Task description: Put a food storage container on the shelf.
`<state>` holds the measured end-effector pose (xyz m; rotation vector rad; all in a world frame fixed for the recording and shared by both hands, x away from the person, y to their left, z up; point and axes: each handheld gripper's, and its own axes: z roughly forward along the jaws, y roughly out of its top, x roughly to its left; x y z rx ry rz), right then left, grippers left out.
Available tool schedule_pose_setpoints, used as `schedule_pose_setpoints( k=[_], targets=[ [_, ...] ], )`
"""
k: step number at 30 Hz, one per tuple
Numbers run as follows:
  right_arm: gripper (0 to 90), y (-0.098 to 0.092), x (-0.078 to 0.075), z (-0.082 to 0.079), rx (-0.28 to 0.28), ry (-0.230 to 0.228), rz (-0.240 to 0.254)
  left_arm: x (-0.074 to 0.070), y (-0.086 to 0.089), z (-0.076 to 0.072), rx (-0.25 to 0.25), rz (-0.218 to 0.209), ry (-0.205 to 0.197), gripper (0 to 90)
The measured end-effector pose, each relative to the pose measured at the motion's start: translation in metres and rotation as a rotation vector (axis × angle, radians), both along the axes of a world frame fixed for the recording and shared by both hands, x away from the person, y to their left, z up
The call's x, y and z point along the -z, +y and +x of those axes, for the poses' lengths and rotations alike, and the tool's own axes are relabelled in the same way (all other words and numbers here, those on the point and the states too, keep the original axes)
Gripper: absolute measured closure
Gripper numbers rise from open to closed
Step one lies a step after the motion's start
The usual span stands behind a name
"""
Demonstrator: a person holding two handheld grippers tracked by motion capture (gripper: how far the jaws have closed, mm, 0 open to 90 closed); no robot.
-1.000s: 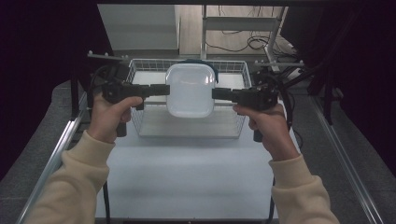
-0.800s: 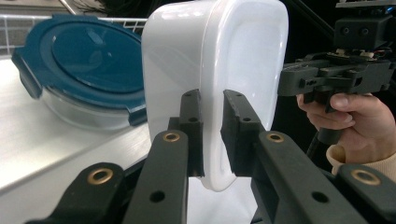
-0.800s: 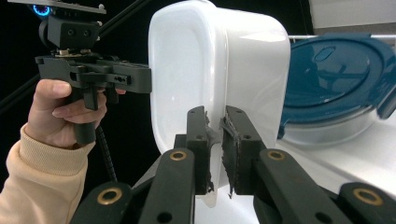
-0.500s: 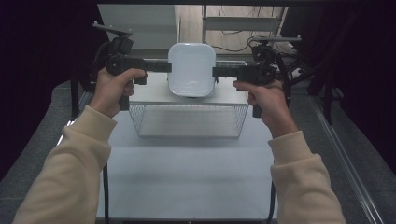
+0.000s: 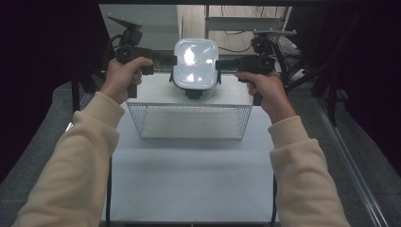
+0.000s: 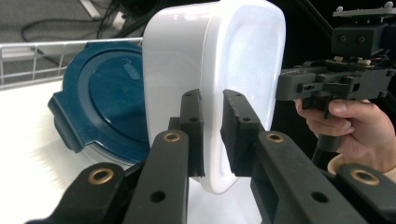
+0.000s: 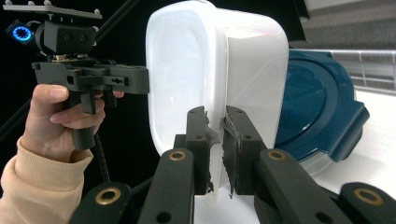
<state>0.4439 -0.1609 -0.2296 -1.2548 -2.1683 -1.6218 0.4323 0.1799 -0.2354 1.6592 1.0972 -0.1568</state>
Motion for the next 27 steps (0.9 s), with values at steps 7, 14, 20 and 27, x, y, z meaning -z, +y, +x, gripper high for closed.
schedule_pose_setpoints(
  k=[7, 14, 20, 27],
  targets=[
    [78.8, 0.003, 0.006, 0.02, 0.018, 0.063, 0.038, 0.002, 0.004, 0.011, -0.037, -0.035, 0.033, 79.2],
    [76.5, 0.006, 0.011, 0.042, 0.058, 0.157, 0.096, 0.015, 0.012, 0.033, -0.06, -0.148, 0.115, 77.5],
    [75.5, 0.004, 0.018, 0.055, 0.085, 0.228, 0.15, 0.022, 0.012, 0.043, -0.088, -0.186, 0.147, 75.8],
    [73.0, 0.009, 0.022, 0.055, 0.138, 0.227, 0.137, 0.029, 0.008, 0.046, -0.131, -0.164, 0.133, 71.6]
  ],
)
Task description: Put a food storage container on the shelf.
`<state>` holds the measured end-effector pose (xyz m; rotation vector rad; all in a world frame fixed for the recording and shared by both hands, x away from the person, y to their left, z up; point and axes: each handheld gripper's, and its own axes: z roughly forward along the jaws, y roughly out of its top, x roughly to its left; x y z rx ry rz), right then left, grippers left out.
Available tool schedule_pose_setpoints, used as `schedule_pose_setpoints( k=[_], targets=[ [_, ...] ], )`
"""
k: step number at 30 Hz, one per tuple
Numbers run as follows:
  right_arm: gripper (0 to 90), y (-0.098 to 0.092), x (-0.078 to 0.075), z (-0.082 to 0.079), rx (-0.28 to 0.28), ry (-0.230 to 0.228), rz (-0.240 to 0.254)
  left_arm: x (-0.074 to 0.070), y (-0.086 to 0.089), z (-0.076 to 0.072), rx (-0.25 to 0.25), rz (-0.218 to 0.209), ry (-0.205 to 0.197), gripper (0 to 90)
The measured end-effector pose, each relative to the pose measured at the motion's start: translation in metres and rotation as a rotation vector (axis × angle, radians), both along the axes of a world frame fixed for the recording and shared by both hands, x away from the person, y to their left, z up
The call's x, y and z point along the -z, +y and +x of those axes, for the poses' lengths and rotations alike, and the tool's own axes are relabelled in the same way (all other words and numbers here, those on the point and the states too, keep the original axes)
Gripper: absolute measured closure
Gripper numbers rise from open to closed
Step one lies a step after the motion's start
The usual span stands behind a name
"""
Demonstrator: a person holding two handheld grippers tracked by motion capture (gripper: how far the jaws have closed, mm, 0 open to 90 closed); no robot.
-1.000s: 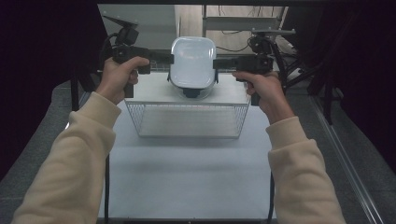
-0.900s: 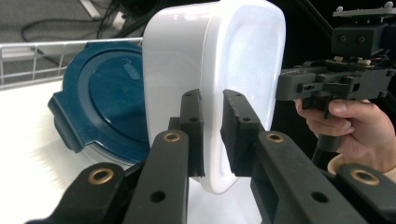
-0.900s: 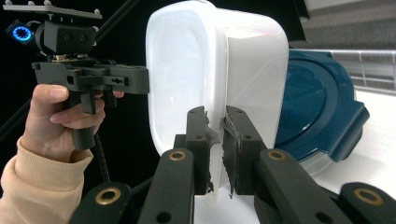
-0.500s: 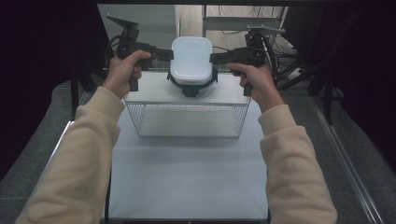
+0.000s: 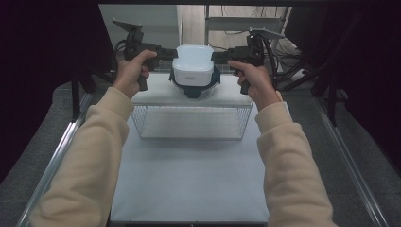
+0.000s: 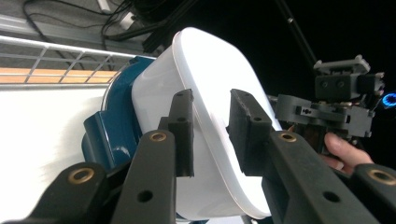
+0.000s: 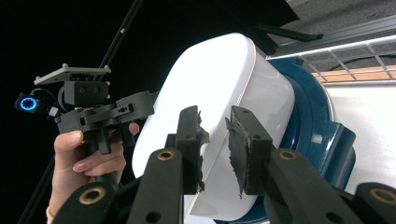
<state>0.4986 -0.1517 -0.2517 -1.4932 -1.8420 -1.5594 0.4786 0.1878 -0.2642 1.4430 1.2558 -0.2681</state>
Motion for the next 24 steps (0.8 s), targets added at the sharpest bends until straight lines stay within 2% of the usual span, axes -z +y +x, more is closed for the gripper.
schedule_pose_setpoints(
  k=[6, 8, 10, 12, 15, 17, 20, 21, 24],
  targets=[
    [69.3, 0.0, 0.002, 0.0, 0.028, -0.023, 0.008, 0.001, -0.005, -0.001, 0.019, 0.003, -0.004, 63.8],
    [64.2, -0.001, 0.003, -0.001, 0.023, -0.035, 0.025, 0.0, -0.005, -0.004, 0.008, 0.0, -0.016, 55.3],
    [56.0, -0.002, 0.001, -0.006, 0.027, -0.081, 0.032, -0.003, -0.003, -0.011, -0.025, 0.023, -0.049, 45.1],
    [49.1, -0.003, -0.004, -0.014, 0.014, -0.14, 0.0, -0.006, 0.001, -0.019, -0.045, 0.061, -0.09, 39.2],
    [43.5, -0.008, -0.013, -0.032, 0.009, -0.24, -0.042, -0.01, 0.005, -0.034, -0.036, 0.105, -0.156, 35.3],
    [41.3, -0.012, -0.014, -0.042, -0.014, -0.282, -0.065, -0.011, 0.007, -0.046, -0.033, 0.144, -0.192, 33.7],
    [38.7, -0.018, -0.011, -0.058, -0.017, -0.347, -0.14, -0.008, 0.01, -0.064, -0.037, 0.184, -0.239, 32.8],
    [37.4, -0.021, -0.008, -0.063, -0.021, -0.368, -0.167, -0.008, 0.011, -0.067, -0.035, 0.188, -0.244, 32.4],
    [35.4, -0.029, -0.003, -0.073, -0.027, -0.398, -0.197, -0.002, 0.011, -0.081, -0.02, 0.222, -0.268, 31.5]
  ],
)
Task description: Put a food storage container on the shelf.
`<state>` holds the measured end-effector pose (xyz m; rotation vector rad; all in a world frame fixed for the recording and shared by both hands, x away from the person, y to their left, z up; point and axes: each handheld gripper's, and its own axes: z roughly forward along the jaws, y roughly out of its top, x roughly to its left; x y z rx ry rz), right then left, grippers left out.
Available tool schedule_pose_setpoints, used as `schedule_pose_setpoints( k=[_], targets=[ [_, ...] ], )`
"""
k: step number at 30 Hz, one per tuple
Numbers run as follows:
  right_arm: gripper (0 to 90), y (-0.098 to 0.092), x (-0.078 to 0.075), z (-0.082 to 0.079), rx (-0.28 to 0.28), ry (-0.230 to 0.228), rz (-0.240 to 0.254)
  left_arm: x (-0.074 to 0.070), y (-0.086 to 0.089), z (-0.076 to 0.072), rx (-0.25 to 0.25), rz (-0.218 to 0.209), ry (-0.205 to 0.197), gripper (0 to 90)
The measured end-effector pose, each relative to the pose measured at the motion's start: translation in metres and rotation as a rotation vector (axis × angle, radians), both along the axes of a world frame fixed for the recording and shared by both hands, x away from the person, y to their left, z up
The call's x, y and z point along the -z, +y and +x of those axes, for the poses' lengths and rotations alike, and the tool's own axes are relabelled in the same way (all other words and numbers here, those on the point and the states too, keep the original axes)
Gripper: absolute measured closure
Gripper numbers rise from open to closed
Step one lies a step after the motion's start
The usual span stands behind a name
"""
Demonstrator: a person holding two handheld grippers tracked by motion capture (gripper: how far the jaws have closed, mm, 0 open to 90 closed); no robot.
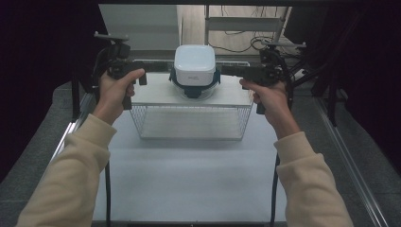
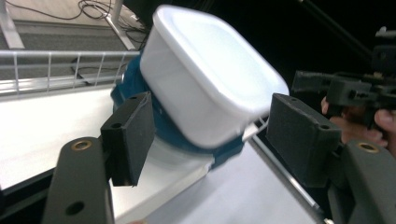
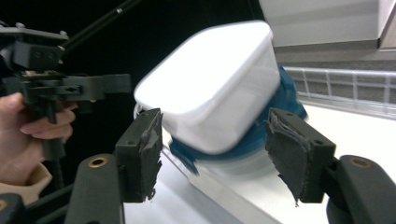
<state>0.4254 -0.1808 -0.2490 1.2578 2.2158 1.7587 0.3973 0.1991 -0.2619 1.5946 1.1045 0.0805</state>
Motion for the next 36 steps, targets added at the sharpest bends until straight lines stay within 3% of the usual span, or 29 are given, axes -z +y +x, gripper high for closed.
schedule_pose_setpoints(
  k=[7, 11, 15, 20, 28, 32, 36],
  targets=[
    [32.7, -0.014, 0.016, -0.02, 0.013, -0.024, -0.039, 0.015, -0.005, -0.024, 0.012, 0.074, -0.027, 29.7],
    [31.6, -0.021, 0.02, -0.038, 0.014, -0.068, -0.069, 0.023, -0.004, -0.04, -0.001, 0.106, -0.051, 28.8],
    [30.0, -0.031, 0.025, -0.06, 0.012, -0.125, -0.107, 0.031, -0.003, -0.061, 0.001, 0.138, -0.089, 26.8],
    [27.0, -0.039, 0.037, -0.083, 0.008, -0.16, -0.138, 0.05, -0.003, -0.092, -0.004, 0.208, -0.135, 25.2],
    [21.3, -0.052, 0.074, -0.117, 0.006, -0.186, -0.18, 0.098, 0.004, -0.131, -0.006, 0.263, -0.131, 22.0],
    [20.5, -0.063, 0.1, -0.131, 0.006, -0.158, -0.188, 0.121, 0.011, -0.149, -0.045, 0.283, -0.125, 21.6],
    [19.9, -0.074, 0.126, -0.144, 0.022, -0.133, -0.222, 0.141, 0.017, -0.164, -0.051, 0.295, -0.097, 21.3]
  ],
)
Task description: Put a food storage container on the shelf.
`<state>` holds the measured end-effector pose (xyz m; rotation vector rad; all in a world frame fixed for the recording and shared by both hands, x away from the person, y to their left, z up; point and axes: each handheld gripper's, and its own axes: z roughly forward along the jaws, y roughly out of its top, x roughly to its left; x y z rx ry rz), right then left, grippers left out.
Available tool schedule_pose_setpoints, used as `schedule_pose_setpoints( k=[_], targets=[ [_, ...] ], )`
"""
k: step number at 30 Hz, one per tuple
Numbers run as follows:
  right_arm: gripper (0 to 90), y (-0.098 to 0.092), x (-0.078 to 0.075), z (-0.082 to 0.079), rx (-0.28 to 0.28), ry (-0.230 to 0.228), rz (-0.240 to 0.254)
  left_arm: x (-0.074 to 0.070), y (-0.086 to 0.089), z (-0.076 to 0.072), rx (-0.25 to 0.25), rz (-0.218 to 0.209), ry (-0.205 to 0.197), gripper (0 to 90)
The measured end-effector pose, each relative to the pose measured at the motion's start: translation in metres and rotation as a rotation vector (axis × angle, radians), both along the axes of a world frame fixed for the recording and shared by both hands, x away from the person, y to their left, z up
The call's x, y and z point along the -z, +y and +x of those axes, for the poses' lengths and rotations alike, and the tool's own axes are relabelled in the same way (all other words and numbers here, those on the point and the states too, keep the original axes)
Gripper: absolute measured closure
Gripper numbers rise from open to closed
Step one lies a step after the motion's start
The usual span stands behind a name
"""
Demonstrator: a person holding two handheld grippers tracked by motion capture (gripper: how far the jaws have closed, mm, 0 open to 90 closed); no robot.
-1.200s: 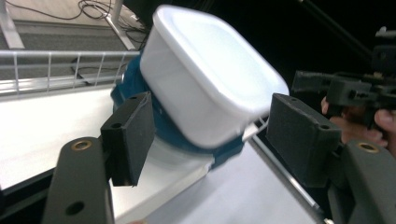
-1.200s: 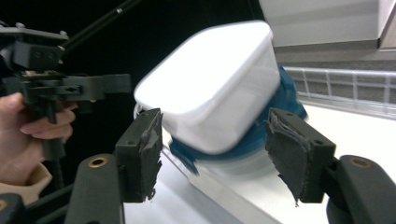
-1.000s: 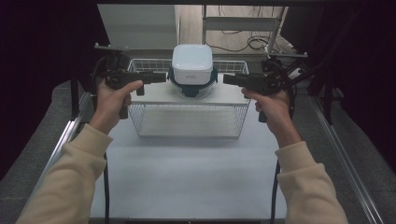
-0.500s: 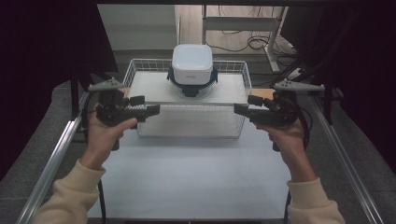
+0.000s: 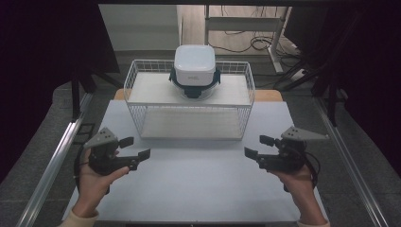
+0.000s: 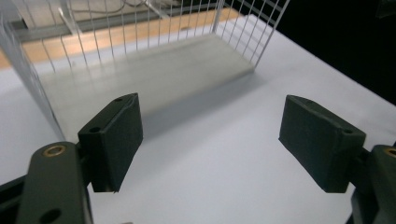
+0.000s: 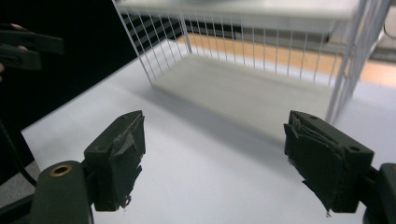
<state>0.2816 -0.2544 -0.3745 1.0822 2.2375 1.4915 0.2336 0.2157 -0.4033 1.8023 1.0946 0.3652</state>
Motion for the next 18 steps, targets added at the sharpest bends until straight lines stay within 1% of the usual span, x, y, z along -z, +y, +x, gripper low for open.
schedule_pose_setpoints(
  k=[2, 3, 4, 8, 9, 10, 12, 14, 18],
  targets=[
    [19.8, -0.003, 0.012, -0.004, 0.006, 0.019, -0.009, 0.01, 0.002, -0.004, 0.0, 0.009, 0.021, 21.0],
    [19.7, -0.005, 0.021, -0.007, 0.009, 0.035, -0.019, 0.018, 0.004, -0.006, 0.0, 0.012, 0.04, 21.0],
    [19.6, -0.007, 0.032, -0.01, 0.012, 0.051, -0.03, 0.023, 0.005, -0.007, -0.001, 0.01, 0.048, 20.7],
    [19.4, -0.011, 0.054, -0.015, 0.011, 0.084, -0.057, 0.042, 0.01, -0.008, -0.015, -0.004, 0.094, 20.4],
    [19.4, -0.013, 0.059, -0.016, 0.015, 0.09, -0.065, 0.047, 0.01, -0.008, -0.012, 0.001, 0.11, 20.2],
    [19.3, -0.014, 0.064, -0.016, 0.022, 0.099, -0.076, 0.051, 0.01, -0.008, -0.016, 0.007, 0.114, 20.1],
    [19.2, -0.017, 0.07, -0.015, 0.033, 0.106, -0.092, 0.056, 0.009, -0.007, -0.019, 0.021, 0.124, 20.1],
    [19.1, -0.018, 0.074, -0.015, 0.037, 0.111, -0.092, 0.061, 0.007, -0.006, -0.019, 0.037, 0.133, 20.1],
    [19.1, -0.017, 0.075, -0.016, 0.037, 0.106, -0.09, 0.064, 0.004, -0.007, -0.009, 0.043, 0.135, 20.1]
  ],
)
